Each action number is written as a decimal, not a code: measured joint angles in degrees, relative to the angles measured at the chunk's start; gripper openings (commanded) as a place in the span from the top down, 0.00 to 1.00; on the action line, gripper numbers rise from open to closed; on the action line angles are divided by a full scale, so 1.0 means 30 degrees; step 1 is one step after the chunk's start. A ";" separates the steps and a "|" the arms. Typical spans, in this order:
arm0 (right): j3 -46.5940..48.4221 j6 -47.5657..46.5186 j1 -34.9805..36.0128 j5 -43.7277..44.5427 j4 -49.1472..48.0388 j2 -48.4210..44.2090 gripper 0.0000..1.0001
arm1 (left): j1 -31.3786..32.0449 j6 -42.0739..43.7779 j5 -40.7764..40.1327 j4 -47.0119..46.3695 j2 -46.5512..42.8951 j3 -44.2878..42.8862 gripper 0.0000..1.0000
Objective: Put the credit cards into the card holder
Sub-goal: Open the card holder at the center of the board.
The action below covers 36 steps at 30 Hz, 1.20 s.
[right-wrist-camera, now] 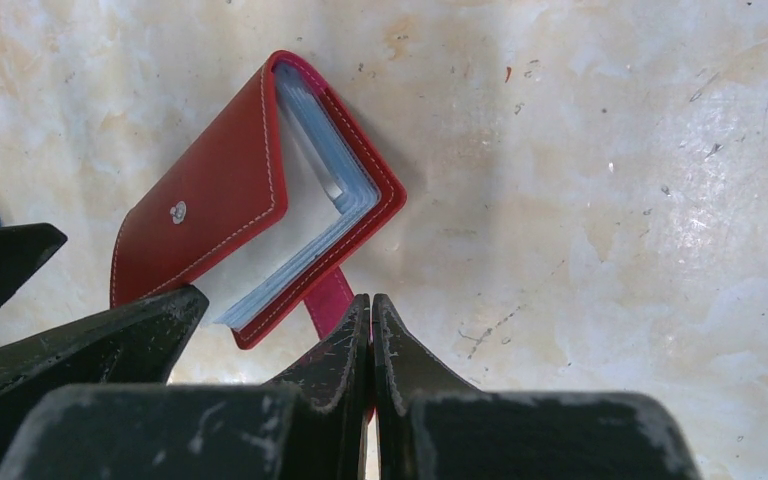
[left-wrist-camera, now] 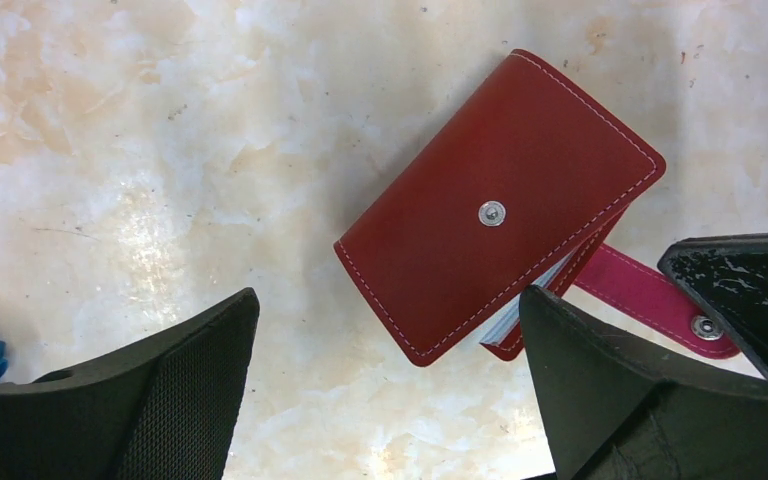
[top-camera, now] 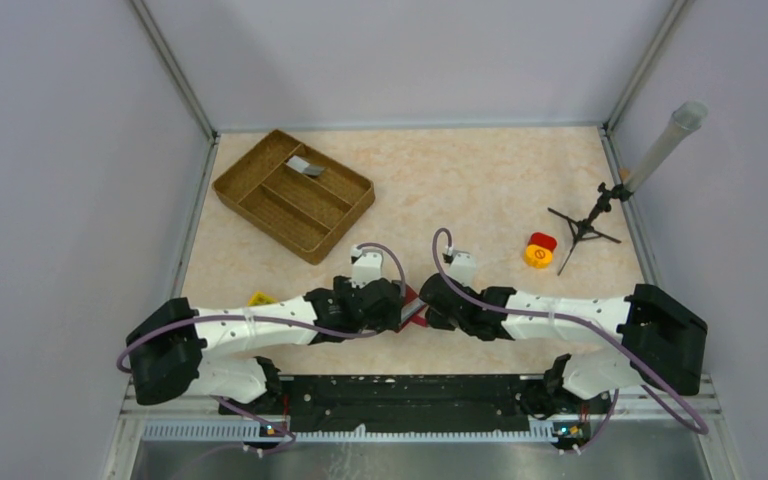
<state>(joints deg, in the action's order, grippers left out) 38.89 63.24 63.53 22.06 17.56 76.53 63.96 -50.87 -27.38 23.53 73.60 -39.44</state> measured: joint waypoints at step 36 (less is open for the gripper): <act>-0.3111 -0.2951 -0.3847 -0.1967 -0.1362 -0.1588 0.90 | -0.4080 0.5472 0.3548 -0.5064 0.1923 0.0663 0.54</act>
<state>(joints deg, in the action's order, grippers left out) 29.56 54.39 51.99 16.16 13.47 71.77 51.72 -34.46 -16.73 8.34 79.37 -37.45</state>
